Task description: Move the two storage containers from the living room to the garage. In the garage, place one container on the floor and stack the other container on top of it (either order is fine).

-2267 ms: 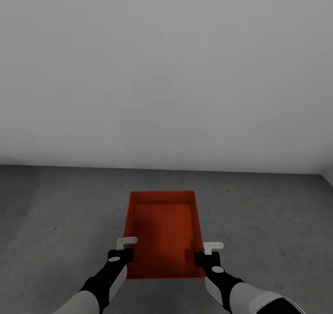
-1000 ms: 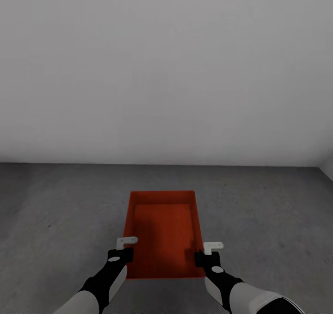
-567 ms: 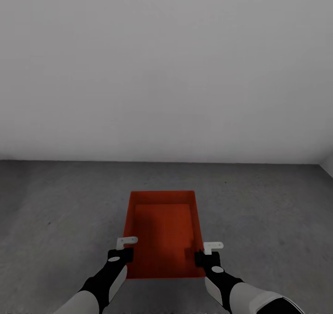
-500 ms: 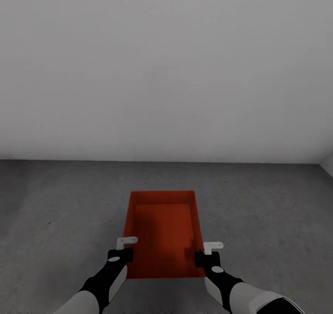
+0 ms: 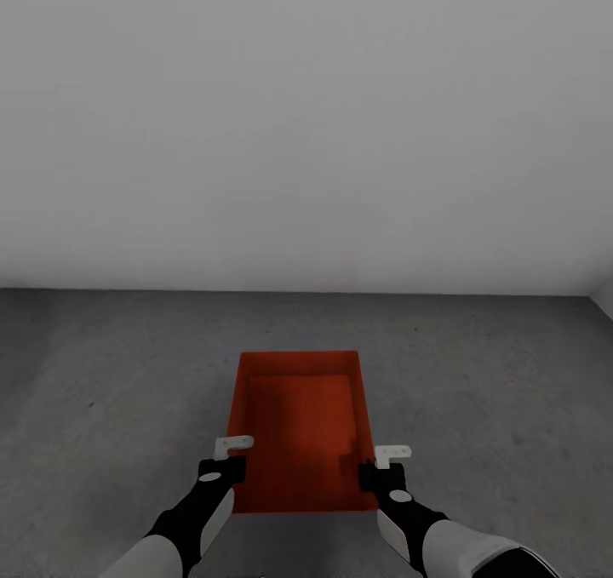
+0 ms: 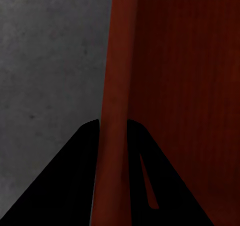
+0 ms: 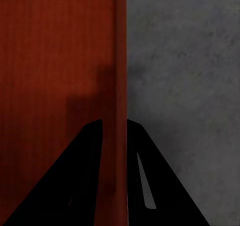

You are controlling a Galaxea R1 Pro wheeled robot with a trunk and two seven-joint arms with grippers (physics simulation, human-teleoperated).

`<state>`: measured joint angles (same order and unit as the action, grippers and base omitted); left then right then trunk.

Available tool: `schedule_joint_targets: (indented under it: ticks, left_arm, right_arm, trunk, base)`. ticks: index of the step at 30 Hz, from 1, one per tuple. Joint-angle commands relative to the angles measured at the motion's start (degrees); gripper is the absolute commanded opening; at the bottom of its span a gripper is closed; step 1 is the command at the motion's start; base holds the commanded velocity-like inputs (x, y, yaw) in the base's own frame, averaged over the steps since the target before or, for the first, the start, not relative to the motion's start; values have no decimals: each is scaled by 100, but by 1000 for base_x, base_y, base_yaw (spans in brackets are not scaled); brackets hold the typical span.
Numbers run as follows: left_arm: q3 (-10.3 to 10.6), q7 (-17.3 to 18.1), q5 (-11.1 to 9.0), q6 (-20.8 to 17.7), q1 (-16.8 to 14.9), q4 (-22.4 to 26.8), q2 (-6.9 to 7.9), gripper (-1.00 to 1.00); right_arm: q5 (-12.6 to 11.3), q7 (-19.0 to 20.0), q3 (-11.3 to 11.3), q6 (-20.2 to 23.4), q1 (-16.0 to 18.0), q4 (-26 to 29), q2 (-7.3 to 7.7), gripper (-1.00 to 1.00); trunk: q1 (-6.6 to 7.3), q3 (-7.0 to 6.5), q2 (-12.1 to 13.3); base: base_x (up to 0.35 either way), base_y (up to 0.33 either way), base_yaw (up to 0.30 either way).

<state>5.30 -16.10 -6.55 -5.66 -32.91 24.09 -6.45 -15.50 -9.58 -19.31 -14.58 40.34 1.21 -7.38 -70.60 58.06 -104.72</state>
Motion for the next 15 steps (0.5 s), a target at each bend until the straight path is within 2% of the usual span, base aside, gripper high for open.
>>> schedule_joint_targets:
  ticks: [1, 15]
  left_arm:
    - [-143, -86, 13, -41, -4, 26, 188, -100]
    - [-143, -86, 13, -48, -4, 26, 188, -100]
  right_arm:
    - [-15, -17, 156, -10, 0, 2, -1, -100]
    - [-15, -17, 156, -10, 0, 2, -1, -100]
  trunk:
    - [1, 13, -2]
    - [1, 85, -2]
  base:
    - [0, 0, 0]
    - [0, 0, 0]
